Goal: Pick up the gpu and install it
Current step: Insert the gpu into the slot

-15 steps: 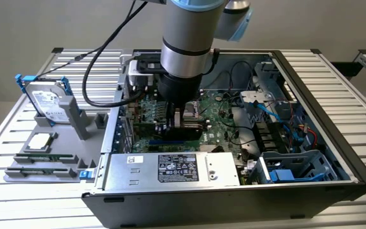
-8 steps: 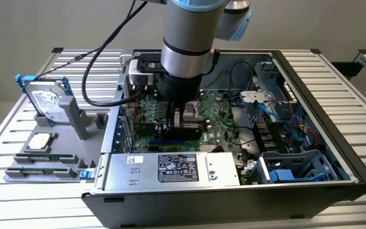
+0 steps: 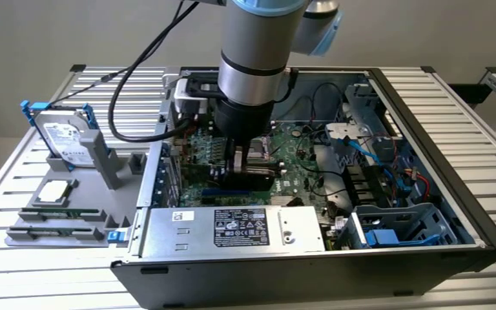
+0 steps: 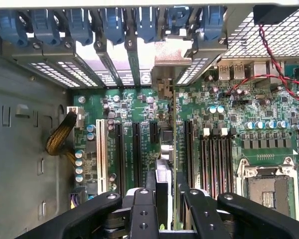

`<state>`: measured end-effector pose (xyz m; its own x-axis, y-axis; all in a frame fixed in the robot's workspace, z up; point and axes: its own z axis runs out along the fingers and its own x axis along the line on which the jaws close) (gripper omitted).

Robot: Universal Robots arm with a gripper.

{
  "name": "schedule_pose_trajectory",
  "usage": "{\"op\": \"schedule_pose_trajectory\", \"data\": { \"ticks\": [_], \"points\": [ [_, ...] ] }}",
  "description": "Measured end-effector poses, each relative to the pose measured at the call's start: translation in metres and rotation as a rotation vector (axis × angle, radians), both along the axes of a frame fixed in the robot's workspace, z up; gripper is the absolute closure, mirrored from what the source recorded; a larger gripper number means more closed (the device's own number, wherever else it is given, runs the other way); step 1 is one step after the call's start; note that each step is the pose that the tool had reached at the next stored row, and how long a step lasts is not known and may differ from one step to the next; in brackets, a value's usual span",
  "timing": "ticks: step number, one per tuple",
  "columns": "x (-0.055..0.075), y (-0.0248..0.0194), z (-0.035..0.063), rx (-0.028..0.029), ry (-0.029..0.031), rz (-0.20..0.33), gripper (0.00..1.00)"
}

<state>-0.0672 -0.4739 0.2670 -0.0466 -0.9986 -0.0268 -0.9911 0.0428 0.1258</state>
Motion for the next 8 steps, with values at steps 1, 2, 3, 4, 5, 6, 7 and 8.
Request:
{"op": "schedule_pose_trajectory", "data": {
  "ticks": [1, 2, 3, 4, 5, 6, 7, 8],
  "points": [
    [0.0000, 0.0000, 0.0000, -0.0003, 0.0003, -0.002, 0.73],
    [-0.0002, 0.0000, 0.0000, -0.0010, 0.0005, -0.004, 0.73],
    [-0.0006, 0.0000, 0.0000, -0.0018, 0.0007, -0.004, 0.73],
    [-0.0010, 0.0001, -0.0002, -0.0027, 0.0006, -0.005, 0.73],
    [-0.0012, 0.0004, -0.0002, -0.0042, 0.0006, -0.005, 0.73],
    [-0.0014, 0.0007, -0.0003, -0.0063, 0.0006, -0.005, 0.73],
    [-0.0015, 0.0013, -0.0003, -0.0088, 0.0006, -0.005, 0.73],
    [-0.0016, 0.0020, -0.0003, -0.0119, 0.0007, -0.005, 0.73]
  ]
}}
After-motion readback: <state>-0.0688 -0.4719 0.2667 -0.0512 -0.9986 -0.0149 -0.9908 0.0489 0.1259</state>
